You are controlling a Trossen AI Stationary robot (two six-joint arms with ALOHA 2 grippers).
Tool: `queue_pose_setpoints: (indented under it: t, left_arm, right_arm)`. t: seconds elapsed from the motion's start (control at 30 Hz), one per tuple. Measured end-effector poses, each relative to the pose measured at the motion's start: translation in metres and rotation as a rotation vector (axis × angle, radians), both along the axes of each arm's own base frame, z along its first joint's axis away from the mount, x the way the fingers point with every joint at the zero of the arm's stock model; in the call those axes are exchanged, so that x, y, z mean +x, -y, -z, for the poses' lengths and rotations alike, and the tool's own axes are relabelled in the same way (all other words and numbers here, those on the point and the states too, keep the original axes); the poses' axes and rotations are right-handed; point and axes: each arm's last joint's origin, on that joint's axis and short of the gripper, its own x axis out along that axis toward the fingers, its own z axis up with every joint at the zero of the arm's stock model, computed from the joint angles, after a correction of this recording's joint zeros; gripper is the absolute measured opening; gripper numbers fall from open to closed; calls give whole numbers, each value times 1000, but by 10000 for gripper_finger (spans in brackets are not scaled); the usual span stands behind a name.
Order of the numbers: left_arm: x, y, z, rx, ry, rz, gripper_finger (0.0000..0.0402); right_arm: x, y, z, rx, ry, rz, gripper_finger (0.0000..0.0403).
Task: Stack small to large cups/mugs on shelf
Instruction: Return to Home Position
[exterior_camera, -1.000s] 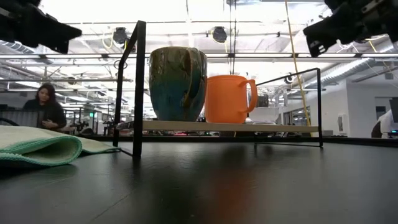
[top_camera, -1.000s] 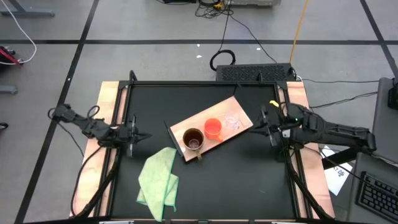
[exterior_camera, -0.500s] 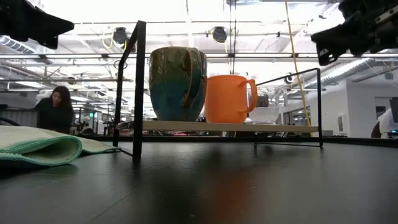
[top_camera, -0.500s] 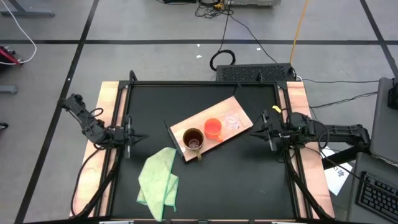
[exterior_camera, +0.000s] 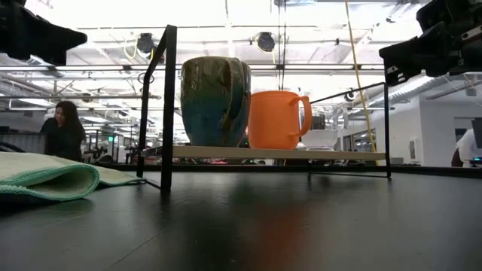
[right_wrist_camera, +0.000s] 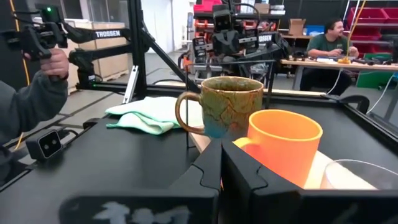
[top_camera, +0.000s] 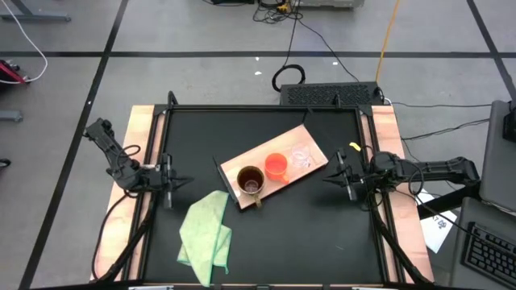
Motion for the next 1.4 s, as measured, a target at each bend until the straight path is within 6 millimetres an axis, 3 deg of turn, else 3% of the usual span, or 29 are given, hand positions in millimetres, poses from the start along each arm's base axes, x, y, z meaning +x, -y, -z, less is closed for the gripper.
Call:
queue_pose_setpoints:
  t: [0.37,0.77,1.4]
  left_arm:
    - [0,-1,3,97,-12,-26,0]
    - [8,-13,0,136,4,-137,0]
    - [19,-37,8,55,-57,-170,0]
  right_arm:
    - [0,0,11,-62,-13,-3,0]
    - [-2,0,8,-106,34,-3,0]
    - [-2,0,10,-103,15,-13,0]
